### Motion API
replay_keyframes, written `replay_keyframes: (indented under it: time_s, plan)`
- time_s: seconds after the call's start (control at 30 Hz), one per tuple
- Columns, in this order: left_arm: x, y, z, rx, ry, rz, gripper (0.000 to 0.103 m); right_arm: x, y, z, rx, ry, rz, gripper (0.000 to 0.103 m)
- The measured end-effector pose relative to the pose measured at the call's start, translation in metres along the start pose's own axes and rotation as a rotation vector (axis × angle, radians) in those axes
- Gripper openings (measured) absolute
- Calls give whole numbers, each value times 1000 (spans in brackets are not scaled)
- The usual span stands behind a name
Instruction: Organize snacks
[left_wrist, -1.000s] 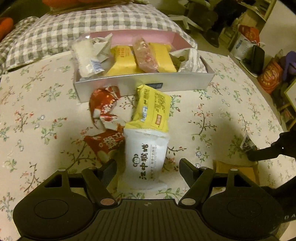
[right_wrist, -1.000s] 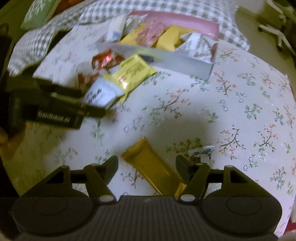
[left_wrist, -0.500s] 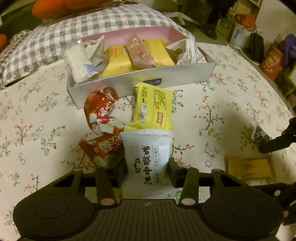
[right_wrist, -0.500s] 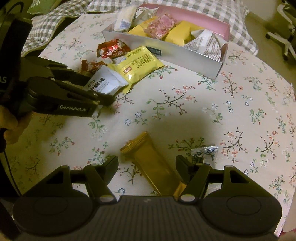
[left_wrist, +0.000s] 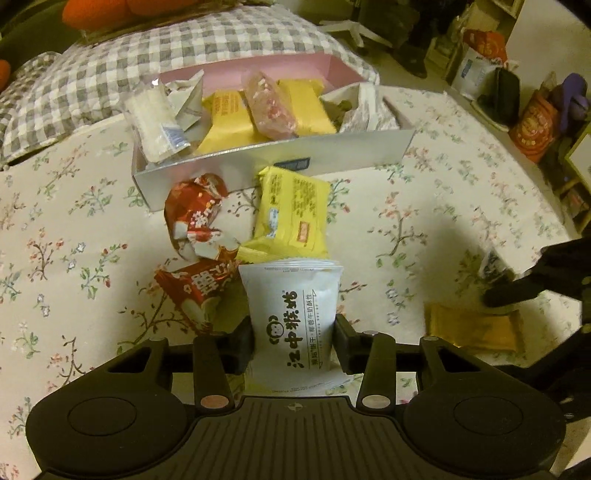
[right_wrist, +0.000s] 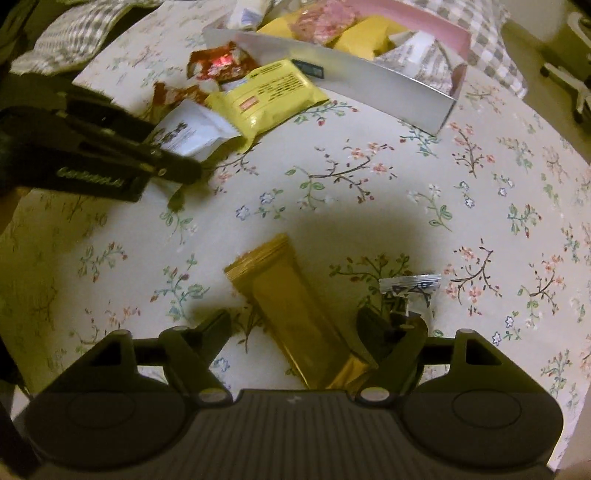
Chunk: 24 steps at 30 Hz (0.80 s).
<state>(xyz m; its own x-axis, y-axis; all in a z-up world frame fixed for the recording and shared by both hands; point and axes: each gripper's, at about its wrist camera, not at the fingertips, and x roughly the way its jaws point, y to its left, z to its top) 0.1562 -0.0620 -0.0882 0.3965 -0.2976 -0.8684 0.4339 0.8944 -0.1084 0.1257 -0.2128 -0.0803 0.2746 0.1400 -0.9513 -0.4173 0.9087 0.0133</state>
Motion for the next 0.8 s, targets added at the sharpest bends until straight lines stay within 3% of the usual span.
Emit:
replay_keyframes:
  time_s: [0.03,0.1,0.13,0.27,0.8]
  plan:
    - [-2,0,1,-1,-6,-6,41,-1,0,1,4,-4,3,62]
    - [-5,-1,2,3,-14,-10,41,-5,-3,4,27,-11,13,31]
    - [-6,-2,2,7,-16,-9,41,-6,-4,5,42,-12,31,26]
    - [-9,-1,2,-4,-15,-18,41,-5,1,7,26,-7,44,25]
    - [-20,-3,3,-8,-51,-19,41,-25,-14,17,192,-106,30,25]
